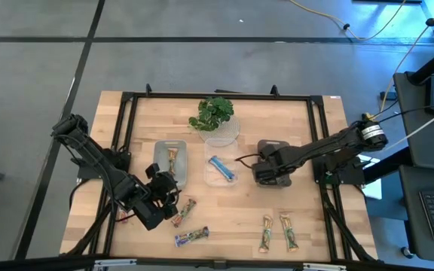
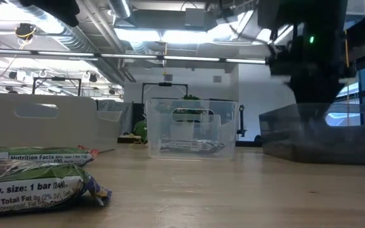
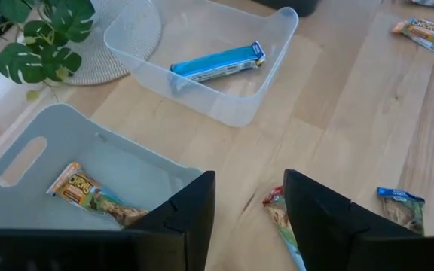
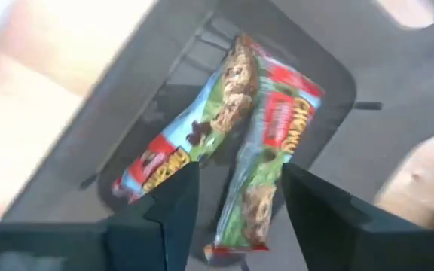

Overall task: Pick and place Granola Bars by type
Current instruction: Put the right red granola bar into the black transparent bin, then put the left red granola bar into the black transparent bin

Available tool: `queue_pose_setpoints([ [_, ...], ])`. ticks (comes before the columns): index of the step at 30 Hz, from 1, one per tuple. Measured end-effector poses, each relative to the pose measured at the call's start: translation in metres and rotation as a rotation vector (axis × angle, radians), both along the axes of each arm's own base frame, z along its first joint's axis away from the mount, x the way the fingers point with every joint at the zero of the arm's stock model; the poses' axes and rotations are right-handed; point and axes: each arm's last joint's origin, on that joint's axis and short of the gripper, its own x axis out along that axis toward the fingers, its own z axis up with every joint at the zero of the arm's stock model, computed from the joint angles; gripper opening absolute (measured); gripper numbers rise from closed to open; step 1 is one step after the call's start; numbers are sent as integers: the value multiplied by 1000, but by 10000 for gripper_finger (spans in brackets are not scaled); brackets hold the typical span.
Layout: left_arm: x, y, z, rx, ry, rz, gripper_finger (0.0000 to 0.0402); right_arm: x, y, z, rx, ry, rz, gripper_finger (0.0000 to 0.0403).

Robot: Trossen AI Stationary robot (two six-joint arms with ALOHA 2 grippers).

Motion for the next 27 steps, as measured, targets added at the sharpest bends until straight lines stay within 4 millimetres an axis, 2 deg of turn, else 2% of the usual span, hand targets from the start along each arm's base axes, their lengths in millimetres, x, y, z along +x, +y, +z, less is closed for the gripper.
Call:
queue_pose_setpoints([
  [8,0,1,1,20,-34,27,153,-31,-7,60,27,-173,215,180],
  [14,3,6,2,51,-66,70,153,-60,-15,92,-19,-327,289,181],
  [18,2,17,-3,-61,45,157,153,-75,-19,106,-50,-395,320,182],
  [23,-11,31,-16,-225,318,450,153,-87,-22,114,-76,-431,362,182],
  [27,-22,28,-25,-267,490,665,155,-88,-23,115,-110,-427,392,182],
])
